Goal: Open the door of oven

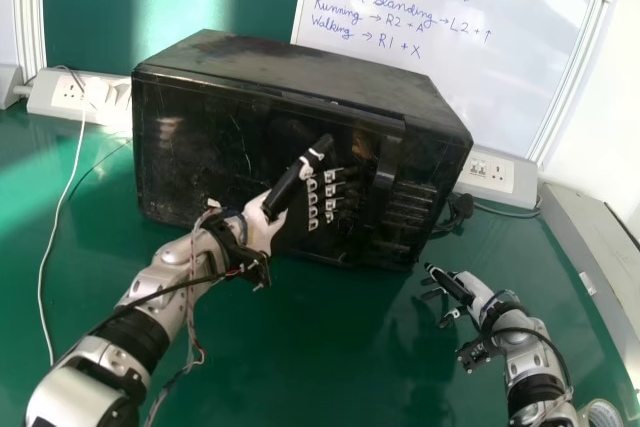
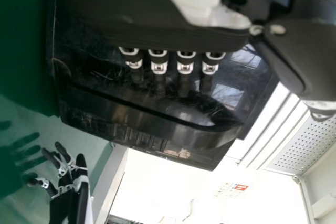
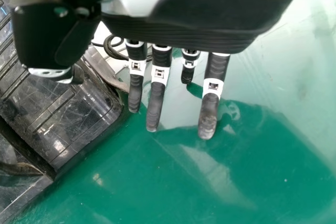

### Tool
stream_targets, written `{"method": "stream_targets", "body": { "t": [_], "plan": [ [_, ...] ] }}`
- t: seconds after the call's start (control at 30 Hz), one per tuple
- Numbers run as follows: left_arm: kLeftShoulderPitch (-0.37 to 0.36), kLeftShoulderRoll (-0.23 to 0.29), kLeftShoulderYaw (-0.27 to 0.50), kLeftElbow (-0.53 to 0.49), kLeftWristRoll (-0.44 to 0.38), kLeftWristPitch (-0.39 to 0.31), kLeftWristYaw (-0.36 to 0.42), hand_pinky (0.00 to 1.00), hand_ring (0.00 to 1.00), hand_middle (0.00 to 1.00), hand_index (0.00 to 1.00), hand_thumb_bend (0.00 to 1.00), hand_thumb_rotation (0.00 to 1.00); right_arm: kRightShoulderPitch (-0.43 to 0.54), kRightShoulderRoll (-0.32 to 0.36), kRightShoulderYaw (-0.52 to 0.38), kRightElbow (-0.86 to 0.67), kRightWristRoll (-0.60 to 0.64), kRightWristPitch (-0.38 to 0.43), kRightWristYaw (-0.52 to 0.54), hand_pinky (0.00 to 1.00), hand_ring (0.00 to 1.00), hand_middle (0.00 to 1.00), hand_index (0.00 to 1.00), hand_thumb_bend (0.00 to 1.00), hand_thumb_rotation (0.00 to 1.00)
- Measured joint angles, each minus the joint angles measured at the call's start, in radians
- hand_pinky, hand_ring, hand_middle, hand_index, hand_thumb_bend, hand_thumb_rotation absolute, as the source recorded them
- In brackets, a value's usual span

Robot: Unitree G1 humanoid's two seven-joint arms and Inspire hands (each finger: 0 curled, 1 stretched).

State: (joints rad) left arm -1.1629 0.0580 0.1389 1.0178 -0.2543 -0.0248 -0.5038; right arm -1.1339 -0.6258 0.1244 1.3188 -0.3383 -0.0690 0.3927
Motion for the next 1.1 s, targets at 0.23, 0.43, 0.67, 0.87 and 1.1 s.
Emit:
{"method": "stream_targets", "body": {
  "t": [0.23, 0.43, 0.67, 0.87, 1.1],
  "plan": [
    [-0.020, -0.016, -0.003, 0.062, 0.039, -0.035, 0.024, 0.91, 0.99, 1.00, 1.00, 1.00, 1.00, 0.000, 0.000, -0.005, 0.000, 0.012, 0.004, 0.007, 0.30, 0.45, 0.61, 0.74, 0.62, 0.86],
    [-0.059, -0.029, -0.003, 0.105, 0.049, -0.058, 0.043, 0.86, 0.99, 1.00, 1.00, 1.00, 1.00, 0.000, -0.001, -0.004, 0.000, 0.013, 0.004, 0.009, 0.29, 0.45, 0.61, 0.74, 0.63, 0.87],
    [-0.086, -0.051, -0.001, 0.138, 0.057, -0.081, 0.046, 0.85, 1.00, 1.00, 1.00, 1.00, 1.00, 0.000, 0.000, -0.004, -0.001, 0.015, 0.005, 0.009, 0.28, 0.45, 0.63, 0.75, 0.62, 0.86],
    [-0.114, -0.058, 0.003, 0.177, 0.062, -0.087, 0.077, 0.85, 0.98, 0.98, 1.00, 1.00, 1.00, -0.004, 0.003, -0.006, -0.001, 0.016, 0.017, 0.009, 0.29, 0.45, 0.61, 0.74, 0.63, 0.86],
    [-0.131, -0.060, 0.010, 0.204, 0.067, -0.091, 0.073, 0.87, 1.00, 1.00, 1.00, 1.00, 1.00, -0.004, 0.003, -0.006, -0.002, 0.016, 0.017, 0.009, 0.28, 0.45, 0.62, 0.75, 0.63, 0.87]
  ]
}}
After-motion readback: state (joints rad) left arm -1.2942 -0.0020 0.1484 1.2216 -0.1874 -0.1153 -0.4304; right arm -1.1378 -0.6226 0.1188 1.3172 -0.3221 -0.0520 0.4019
